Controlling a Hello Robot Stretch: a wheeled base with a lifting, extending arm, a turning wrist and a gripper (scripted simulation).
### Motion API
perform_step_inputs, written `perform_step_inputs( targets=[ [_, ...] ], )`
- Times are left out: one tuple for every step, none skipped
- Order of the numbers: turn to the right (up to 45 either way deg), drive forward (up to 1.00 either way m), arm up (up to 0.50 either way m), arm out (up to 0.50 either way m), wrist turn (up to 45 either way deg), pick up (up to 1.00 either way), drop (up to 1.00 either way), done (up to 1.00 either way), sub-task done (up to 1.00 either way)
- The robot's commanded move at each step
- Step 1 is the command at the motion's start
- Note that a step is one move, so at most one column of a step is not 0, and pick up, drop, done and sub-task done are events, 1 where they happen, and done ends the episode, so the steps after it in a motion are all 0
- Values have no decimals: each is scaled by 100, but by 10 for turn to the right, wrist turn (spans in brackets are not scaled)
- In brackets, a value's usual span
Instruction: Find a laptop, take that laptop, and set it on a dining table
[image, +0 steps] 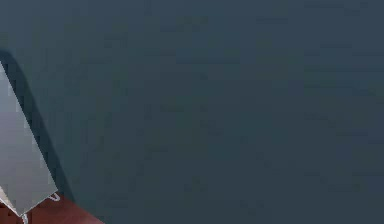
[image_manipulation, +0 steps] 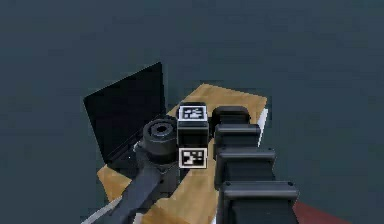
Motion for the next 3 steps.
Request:
perform_step_inputs(
  targets=[
    [0,0,0,0,450,0,0,0,0],
    [0,0,0,0,450,0,0,0,0],
    [0,0,0,0,300,0,0,0,0]
  ],
)
